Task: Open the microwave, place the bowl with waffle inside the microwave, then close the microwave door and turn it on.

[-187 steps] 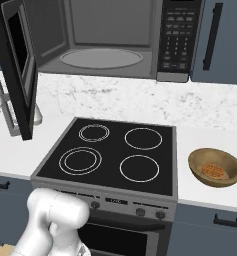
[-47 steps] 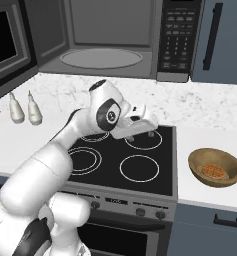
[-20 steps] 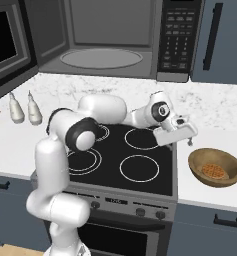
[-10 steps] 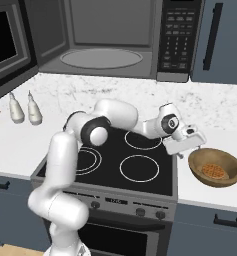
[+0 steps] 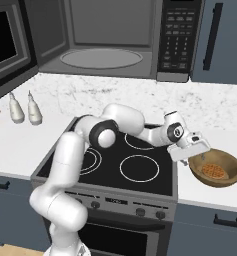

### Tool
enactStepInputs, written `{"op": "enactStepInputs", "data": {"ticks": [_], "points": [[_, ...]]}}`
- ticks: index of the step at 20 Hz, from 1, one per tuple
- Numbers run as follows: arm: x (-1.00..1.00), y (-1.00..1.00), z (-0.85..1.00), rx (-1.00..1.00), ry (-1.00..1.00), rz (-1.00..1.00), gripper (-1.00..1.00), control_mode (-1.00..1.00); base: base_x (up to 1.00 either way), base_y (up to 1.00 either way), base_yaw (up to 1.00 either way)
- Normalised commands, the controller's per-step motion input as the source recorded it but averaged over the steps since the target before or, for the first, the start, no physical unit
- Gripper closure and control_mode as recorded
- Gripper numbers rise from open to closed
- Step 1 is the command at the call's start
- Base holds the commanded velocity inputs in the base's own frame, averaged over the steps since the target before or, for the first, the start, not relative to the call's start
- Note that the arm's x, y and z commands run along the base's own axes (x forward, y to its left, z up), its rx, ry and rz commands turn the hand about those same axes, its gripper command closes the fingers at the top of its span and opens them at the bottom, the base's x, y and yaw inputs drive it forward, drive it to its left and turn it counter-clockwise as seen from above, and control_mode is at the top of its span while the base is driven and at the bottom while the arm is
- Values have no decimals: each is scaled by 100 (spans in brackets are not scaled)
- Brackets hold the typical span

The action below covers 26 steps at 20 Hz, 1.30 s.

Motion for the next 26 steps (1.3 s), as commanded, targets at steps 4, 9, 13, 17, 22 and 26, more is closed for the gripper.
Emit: {"op": "enactStepInputs", "data": {"ticks": [4, 9, 13, 17, 22, 26], "points": [[0, -7, -27, 0, 3, 0, 100, -100, 0, 0, 0], [0, 0, -4, 0, 0, 0, 100, -100, 0, 0, 0], [-1, -2, 0, 0, 0, 0, 100, -100, 0, 0, 0], [-59, -1, 10, 2, -10, 14, 100, -100, 0, 0, 0], [-97, 14, 59, 2, -27, 42, 100, -100, 0, 0, 0], [-94, 30, 72, 0, -11, 60, 100, -100, 0, 0, 0]]}}
